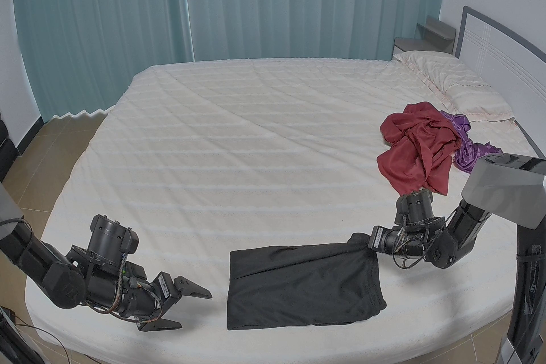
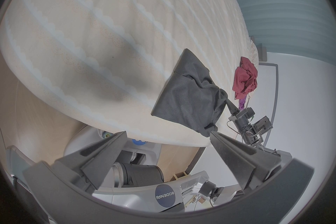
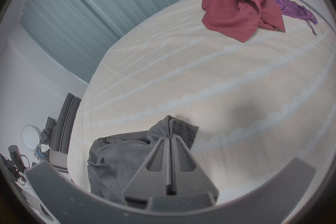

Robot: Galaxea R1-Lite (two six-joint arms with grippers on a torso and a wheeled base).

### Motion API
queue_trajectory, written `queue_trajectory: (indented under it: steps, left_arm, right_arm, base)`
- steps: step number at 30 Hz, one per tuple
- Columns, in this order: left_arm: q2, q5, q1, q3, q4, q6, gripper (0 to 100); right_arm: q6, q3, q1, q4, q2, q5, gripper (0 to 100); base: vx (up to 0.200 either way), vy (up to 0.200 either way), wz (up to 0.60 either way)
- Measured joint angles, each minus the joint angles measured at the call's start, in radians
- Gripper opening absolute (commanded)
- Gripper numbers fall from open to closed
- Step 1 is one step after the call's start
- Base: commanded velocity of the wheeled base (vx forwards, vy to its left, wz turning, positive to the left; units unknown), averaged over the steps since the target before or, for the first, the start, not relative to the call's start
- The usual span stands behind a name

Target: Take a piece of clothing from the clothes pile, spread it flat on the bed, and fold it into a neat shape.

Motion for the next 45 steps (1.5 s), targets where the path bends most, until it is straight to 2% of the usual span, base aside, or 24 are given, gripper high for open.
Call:
queue_trajectory:
  steps: [1,13,20,25,26,32,45]
  left_arm:
    - [0.000,0.000,0.000,0.000,0.000,0.000,100]
    - [0.000,0.000,0.000,0.000,0.000,0.000,100]
    - [0.000,0.000,0.000,0.000,0.000,0.000,100]
    - [0.000,0.000,-0.001,0.000,0.000,0.000,100]
    - [0.000,0.000,-0.001,0.001,0.000,0.000,100]
    - [0.000,0.000,0.000,0.000,0.000,0.000,100]
    - [0.000,0.000,0.000,0.000,0.000,0.000,100]
  right_arm:
    - [0.000,-0.001,-0.001,0.000,0.002,-0.001,100]
    - [-0.001,0.062,-0.013,-0.011,-0.056,0.005,100]
    - [-0.007,0.283,0.040,-0.036,-0.133,0.072,100]
    - [-0.002,0.415,0.118,-0.143,-0.146,0.108,100]
    - [-0.003,0.427,0.127,-0.155,-0.141,0.109,0]
    - [-0.014,0.471,0.160,-0.195,-0.108,0.103,0]
    - [-0.065,0.574,0.140,-0.200,-0.130,0.083,0]
  base:
    - [0.000,0.000,0.00]
    - [0.000,0.000,0.00]
    - [0.000,0.000,0.00]
    - [0.000,0.000,0.00]
    - [0.000,0.000,0.00]
    - [0.000,0.000,0.00]
    - [0.000,0.000,0.00]
